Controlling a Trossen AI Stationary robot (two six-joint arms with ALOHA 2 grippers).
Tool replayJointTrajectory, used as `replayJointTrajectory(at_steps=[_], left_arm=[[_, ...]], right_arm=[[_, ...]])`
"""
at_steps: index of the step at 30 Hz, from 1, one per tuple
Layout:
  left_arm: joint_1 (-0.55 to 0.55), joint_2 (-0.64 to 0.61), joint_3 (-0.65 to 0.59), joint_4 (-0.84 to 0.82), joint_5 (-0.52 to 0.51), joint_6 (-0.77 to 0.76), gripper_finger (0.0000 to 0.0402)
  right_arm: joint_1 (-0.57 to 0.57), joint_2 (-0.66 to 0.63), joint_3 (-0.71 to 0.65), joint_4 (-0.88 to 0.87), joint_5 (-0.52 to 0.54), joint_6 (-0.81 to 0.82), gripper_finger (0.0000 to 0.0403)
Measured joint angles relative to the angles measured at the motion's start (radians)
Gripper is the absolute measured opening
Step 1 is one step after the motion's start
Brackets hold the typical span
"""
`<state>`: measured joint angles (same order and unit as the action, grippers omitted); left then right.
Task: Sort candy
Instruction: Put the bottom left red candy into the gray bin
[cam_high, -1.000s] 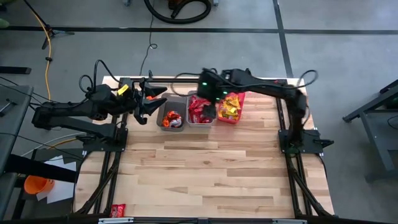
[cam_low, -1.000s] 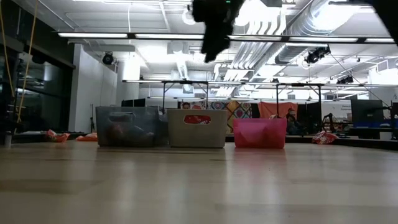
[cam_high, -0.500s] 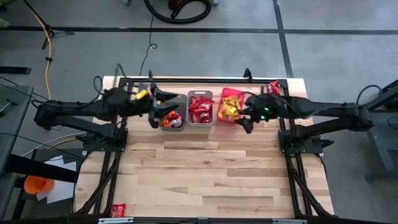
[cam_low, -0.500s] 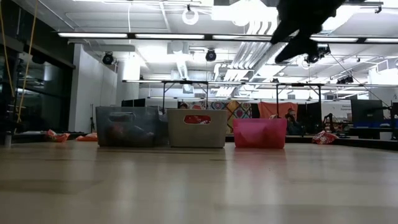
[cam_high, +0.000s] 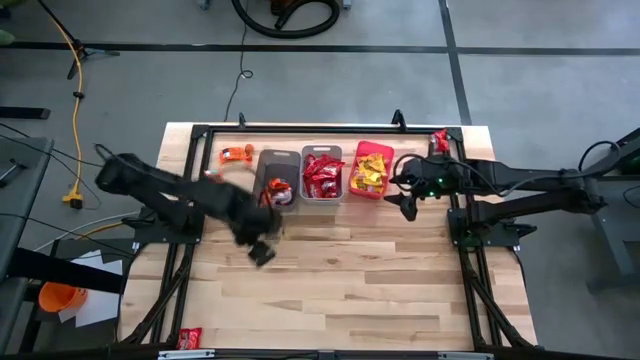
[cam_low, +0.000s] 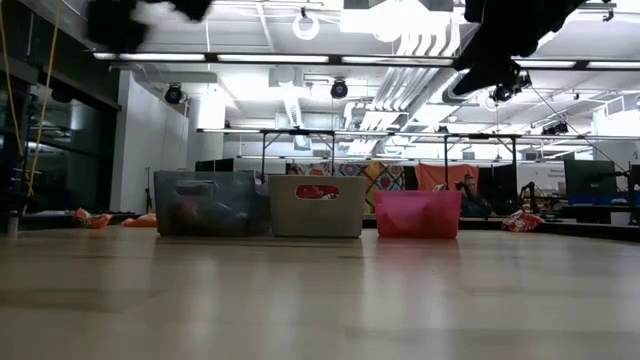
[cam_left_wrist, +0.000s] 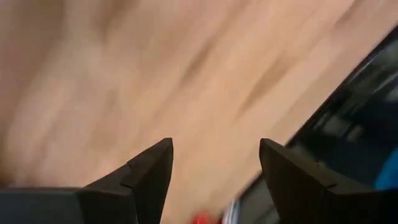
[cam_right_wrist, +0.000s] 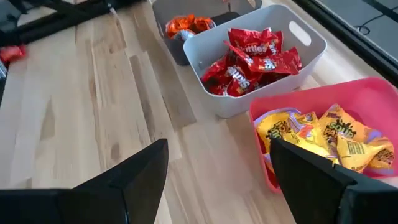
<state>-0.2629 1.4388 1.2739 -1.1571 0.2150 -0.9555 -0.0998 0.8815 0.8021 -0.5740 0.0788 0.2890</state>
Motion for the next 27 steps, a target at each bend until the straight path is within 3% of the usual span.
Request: replayJointTrajectory(at_steps=[4, 11, 15, 18, 27], left_arm=[[-0.157, 0.095, -0.023, -0.068, 0.151, -0.08, 0.0227], [-0.378, 0.199, -0.135, 0.134, 0.471, -0.19, 0.0227], [-0.451, 0.257, -0.211, 0.216, 0.581, -0.28, 0.0227], [-0.49, 0.301, -0.247, 0.271, 0.622, -0.308, 0.0227], [-0.561, 0.378, -0.296, 0.359, 0.614, -0.37, 0.0227]], right_arm=[[0.0, 0.018, 0.0, -0.021, 0.0, -0.002, 0.0277], [0.0, 0.045, 0.0, -0.008, 0.0, -0.002, 0.0277], [0.0, 0.062, 0.0, -0.006, 0.0, -0.001, 0.0277], [0.0, 0.077, 0.0, -0.009, 0.0, 0.0, 0.0277], [0.0, 0.128, 0.0, -0.003, 0.0, 0.001, 0.0277]])
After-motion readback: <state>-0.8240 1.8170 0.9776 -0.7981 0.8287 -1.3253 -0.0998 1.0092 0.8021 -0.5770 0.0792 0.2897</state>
